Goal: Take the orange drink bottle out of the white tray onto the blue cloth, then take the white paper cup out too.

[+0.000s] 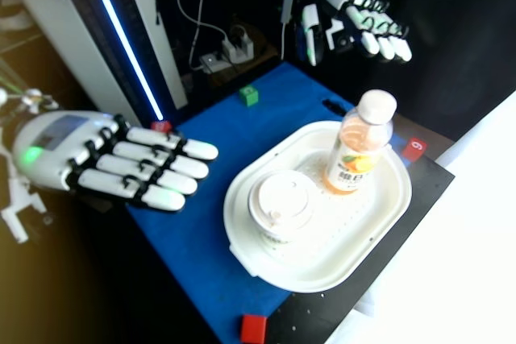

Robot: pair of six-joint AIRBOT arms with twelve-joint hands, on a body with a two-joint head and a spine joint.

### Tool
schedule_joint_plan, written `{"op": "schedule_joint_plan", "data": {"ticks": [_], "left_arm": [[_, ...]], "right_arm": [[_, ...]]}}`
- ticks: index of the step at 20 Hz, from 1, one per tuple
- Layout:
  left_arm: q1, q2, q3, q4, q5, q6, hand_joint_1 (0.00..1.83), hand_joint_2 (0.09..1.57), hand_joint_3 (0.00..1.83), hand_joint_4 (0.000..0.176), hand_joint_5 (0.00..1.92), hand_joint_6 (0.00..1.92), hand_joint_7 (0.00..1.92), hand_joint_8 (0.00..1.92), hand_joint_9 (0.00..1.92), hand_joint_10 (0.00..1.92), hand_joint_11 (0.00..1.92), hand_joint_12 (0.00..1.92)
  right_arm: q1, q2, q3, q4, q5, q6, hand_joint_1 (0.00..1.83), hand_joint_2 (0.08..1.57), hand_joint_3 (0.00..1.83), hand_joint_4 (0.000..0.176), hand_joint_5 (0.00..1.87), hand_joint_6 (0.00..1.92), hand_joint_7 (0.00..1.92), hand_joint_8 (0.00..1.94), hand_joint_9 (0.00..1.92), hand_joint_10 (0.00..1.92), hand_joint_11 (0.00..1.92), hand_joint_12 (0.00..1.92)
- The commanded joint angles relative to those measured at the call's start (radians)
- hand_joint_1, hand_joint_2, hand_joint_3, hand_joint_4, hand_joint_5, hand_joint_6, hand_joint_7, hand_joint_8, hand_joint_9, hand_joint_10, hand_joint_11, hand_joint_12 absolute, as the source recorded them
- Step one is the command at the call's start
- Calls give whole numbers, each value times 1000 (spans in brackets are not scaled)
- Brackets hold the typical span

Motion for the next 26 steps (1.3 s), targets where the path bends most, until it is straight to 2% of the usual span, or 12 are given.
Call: {"op": "schedule_joint_plan", "data": {"ticks": [1,3,7,12,13,14,15,16,22,23,25,26], "left_arm": [[-5,-8,12,-8,-109,-11,214,1297,5,50,5,0,19,3,28,7,0,449],[-17,-45,61,-43,-73,-60,333,1269,0,46,0,0,1,0,50,8,0,744],[-114,-72,126,-52,12,-69,451,1219,0,120,0,0,0,0,0,0,0,598],[-285,-204,282,-64,234,-72,462,1125,0,125,0,0,0,0,38,15,0,990],[-317,-233,319,-67,288,-75,505,1085,0,123,0,0,0,0,1,0,0,714],[-321,-237,324,-67,296,-76,505,1085,0,123,0,0,0,0,1,0,0,714],[-347,-261,356,-67,340,-79,521,1049,2,160,0,0,0,0,0,0,0,170],[-371,-283,384,-67,372,-83,534,1040,1,170,0,0,0,0,0,0,0,33],[-392,-358,474,-88,445,-152,538,826,0,155,0,0,0,0,0,0,21,10],[-390,-370,487,-83,447,-178,605,762,77,172,0,0,0,0,0,0,3,609],[-389,-387,498,-81,457,-185,630,788,60,98,0,0,46,15,93,54,0,1376],[-389,-394,501,-76,460,-188,646,862,0,75,0,0,116,15,60,483,0,1657]], "right_arm": [[13,-1,-3,-7,123,-5,406,1315,52,0,0,0,0,0,0,0,0,0],[13,-9,-1,-7,122,-5,457,1315,30,0,0,0,0,0,0,0,0,0],[11,-19,3,-4,122,-5,361,1324,16,0,0,0,0,0,0,0,0,0],[5,-29,7,0,122,-5,454,1322,4,0,0,0,0,0,0,0,0,0],[4,-30,7,0,122,-5,420,1330,6,0,0,0,0,0,0,0,0,0],[4,-31,7,0,122,-5,420,1330,6,0,0,0,0,0,0,0,0,0],[3,-32,7,0,122,-5,356,1346,12,0,0,0,0,0,0,0,0,0],[1,-32,7,0,122,-5,345,1355,16,0,0,0,0,0,0,0,0,0],[-4,-34,7,0,122,-5,435,1347,4,0,0,0,0,0,0,0,0,0],[-5,-34,7,0,122,-5,453,1347,3,0,0,0,0,0,0,0,0,0],[-8,-34,6,0,122,-4,431,1353,5,0,0,0,0,0,0,0,0,0],[-8,-34,6,1,122,-4,420,1360,7,0,0,0,0,0,0,0,0,0]]}}
